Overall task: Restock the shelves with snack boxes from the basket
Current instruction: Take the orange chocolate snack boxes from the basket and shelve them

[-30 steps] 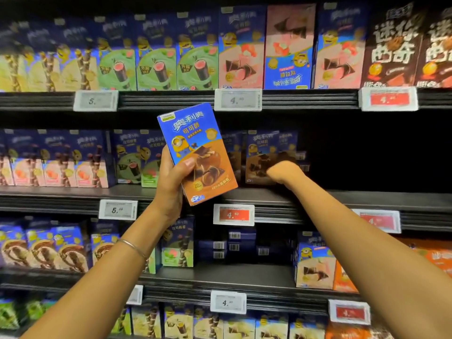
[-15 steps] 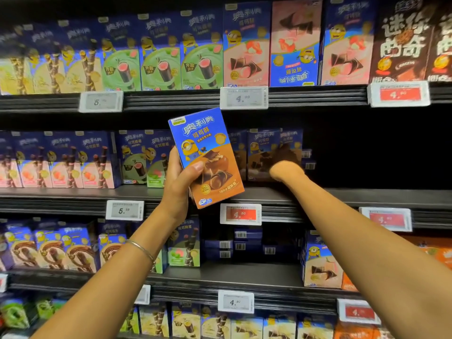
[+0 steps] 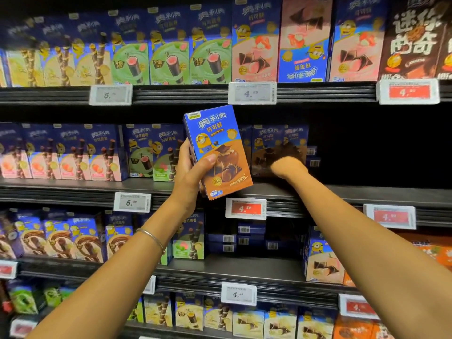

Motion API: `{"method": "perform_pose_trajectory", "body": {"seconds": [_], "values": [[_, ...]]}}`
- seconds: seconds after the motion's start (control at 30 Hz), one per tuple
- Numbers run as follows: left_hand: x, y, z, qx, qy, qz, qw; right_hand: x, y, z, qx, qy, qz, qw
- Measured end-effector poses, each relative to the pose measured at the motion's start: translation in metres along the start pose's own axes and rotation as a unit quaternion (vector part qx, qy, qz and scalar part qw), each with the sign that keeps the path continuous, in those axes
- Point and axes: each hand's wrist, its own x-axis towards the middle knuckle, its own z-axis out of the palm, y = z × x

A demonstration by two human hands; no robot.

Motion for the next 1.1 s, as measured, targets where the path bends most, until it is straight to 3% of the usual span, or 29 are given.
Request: {"method": "perform_pose_trajectory", "body": {"seconds": [0.2,0.37,0.67,0.9,1.0,1.1], "values": [[-0.002,0.002,0.005,-0.005,0.006,0.010,1.000,-0.008,-0.004,0.000,0.070,0.076,-0.010,0.995],[-0.003,0.003,0.005,0.000,0.011,0.009,1.000,-0.023,-0.006,0.002,0.178,0.144,-0.084,0.970],[-0.003,0.003,0.003,0.001,0.014,0.013,1.000,-0.029,-0.005,0.015,0.144,-0.008,-0.141,0.979],[-0.002,0.004,0.004,0.002,0.014,0.008,1.000,-0.028,-0.005,0.016,0.156,-0.019,-0.120,0.980],[-0.003,0.004,0.004,0.003,0.015,0.010,1.000,-0.034,-0.009,0.013,0.238,-0.006,-0.124,0.963],[-0.002,0.003,0.004,0.009,0.013,0.011,1.000,-0.056,-0.020,-0.001,0.403,0.029,-0.108,0.908]]}}
